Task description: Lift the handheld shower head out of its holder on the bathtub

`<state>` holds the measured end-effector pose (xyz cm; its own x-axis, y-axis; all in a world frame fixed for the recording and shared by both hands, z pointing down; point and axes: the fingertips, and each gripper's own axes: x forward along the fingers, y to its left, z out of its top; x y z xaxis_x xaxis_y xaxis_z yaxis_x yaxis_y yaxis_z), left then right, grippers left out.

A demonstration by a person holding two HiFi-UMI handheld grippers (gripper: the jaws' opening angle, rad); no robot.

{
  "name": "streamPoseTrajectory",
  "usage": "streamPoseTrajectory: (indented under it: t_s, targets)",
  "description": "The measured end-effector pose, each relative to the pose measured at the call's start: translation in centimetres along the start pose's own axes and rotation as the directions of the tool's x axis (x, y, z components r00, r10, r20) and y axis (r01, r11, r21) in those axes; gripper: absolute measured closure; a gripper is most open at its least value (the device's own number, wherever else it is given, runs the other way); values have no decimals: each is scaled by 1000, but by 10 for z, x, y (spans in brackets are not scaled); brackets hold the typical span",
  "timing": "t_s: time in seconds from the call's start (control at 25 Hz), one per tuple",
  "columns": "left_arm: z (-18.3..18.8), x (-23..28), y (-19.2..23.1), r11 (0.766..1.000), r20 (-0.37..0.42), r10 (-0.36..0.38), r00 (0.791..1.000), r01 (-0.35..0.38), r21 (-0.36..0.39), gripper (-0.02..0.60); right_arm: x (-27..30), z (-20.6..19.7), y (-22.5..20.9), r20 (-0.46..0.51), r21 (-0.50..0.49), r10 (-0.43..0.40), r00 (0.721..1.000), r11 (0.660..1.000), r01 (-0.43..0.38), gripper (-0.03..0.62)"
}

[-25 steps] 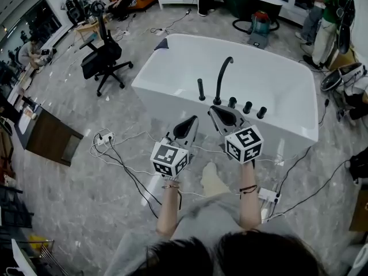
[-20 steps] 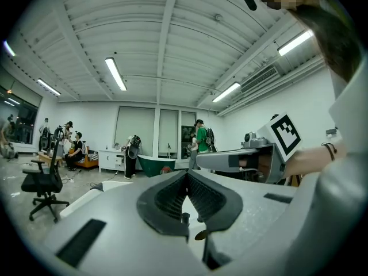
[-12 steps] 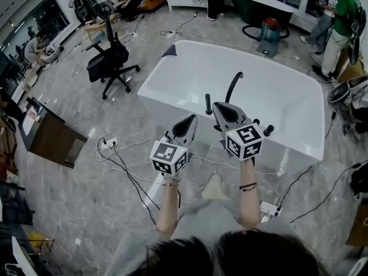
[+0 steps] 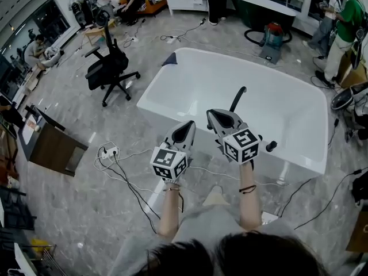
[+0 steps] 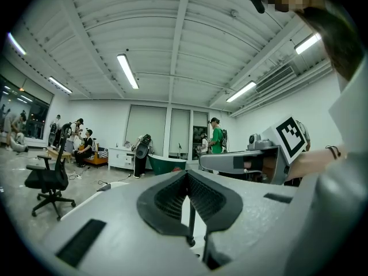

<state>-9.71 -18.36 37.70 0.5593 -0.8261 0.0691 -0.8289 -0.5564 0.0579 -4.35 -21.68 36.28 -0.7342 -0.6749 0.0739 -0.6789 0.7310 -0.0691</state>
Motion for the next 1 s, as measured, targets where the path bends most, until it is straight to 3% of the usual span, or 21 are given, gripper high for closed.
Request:
streamPoseTrajectory:
  t_s: [0.32, 0.56, 1.0]
  targets:
    - [-13, 46, 38, 999, -17, -9, 1000, 9, -41, 575, 43, -12, -34, -56, -24, -1, 998, 1000, 0, 592]
    - [-40, 77, 37, 992, -37, -38, 999, 33, -126, 575, 38, -53, -65, -104, 25, -90, 990, 995, 93, 592]
    - [-102, 112, 51, 980, -168, -129, 977, 100, -175, 575, 66, -125, -84, -223, 100, -139, 965, 981, 164, 592]
